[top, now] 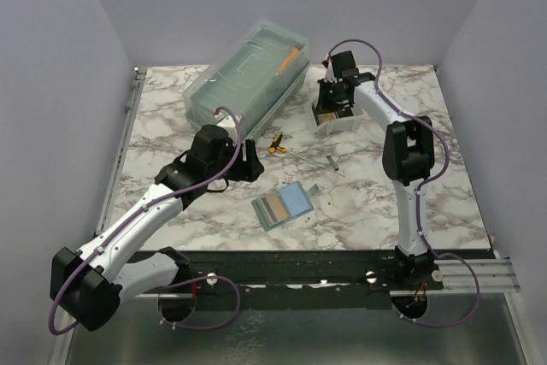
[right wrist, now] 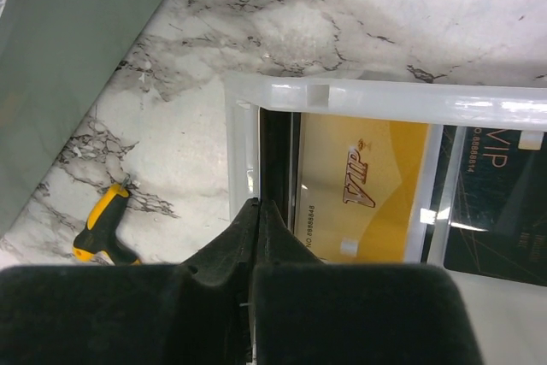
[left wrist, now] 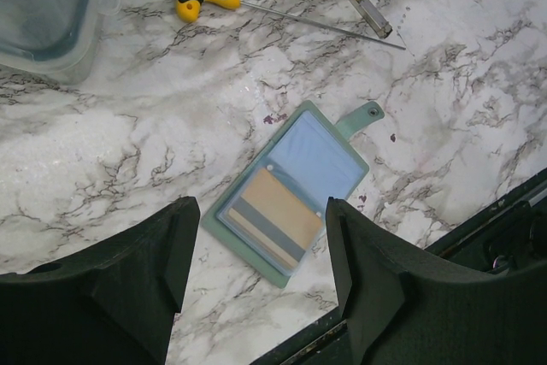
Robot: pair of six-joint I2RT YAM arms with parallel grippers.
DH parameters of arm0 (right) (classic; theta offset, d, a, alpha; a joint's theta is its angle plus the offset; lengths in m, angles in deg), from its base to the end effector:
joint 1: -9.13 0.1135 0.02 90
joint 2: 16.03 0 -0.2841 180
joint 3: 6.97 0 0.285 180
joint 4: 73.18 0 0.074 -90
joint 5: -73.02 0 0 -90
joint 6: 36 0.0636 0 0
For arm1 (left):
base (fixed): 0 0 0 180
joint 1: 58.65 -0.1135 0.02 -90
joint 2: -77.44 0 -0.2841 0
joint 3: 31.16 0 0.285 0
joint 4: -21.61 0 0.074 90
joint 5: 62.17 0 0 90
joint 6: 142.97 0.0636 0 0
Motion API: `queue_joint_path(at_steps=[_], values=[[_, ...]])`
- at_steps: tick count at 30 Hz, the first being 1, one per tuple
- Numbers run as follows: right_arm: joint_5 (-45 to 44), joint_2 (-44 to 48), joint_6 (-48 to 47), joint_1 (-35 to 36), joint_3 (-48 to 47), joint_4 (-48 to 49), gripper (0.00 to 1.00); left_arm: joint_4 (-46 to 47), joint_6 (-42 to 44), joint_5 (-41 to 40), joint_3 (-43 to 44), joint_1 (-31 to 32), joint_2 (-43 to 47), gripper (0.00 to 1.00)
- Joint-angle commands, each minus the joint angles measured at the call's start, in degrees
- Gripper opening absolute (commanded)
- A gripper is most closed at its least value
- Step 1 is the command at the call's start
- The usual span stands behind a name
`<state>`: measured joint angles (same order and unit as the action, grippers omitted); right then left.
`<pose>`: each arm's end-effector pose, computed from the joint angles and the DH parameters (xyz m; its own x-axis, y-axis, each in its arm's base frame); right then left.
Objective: Put the credit cards into the card holder
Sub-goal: Pick up the credit card from the storage box, then insert the credit card into the card holder.
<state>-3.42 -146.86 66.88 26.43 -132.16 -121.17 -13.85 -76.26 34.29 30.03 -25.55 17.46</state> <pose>0.5397 0.1837 0.1911 -0.8435 -0.0357 -0.5360 -0.2399 0.9179 0.3162 0.2275 -0.1568 0.2883 -0.6784 -0.0267 -0.7342 0.3836 0.8394 -0.3850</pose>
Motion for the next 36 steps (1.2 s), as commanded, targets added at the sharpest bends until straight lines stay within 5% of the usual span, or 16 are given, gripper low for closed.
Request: queue_joint_path(at_steps=[1,11,17,25,36], values=[[-4.25,3.86,-1.55,0.37,-1.81,-0.79,0.00,0.68,-0.65,1.53,-0.86,-0.23,-0.48,0.68],[-5.34,17.04,-1.34,0.37,5.40,0.74,0.00,0.84,-5.10,4.33,-1.65,-0.23,-2.86,0.68],[6.38,28.14,0.92,0.37,16.26,2.88,0.00,1.45,-12.34,9.00,-3.98,-0.23,-6.95,0.68],[27.67,41.78,7.98,1.98,42.85,15.97,0.00,3.97,-19.69,12.42,-10.57,-0.34,-10.30,0.63],[37.33,43.63,13.65,8.62,64.86,31.72,0.00,2.30,-26.63,7.30,-11.24,2.12,-21.76,0.70]])
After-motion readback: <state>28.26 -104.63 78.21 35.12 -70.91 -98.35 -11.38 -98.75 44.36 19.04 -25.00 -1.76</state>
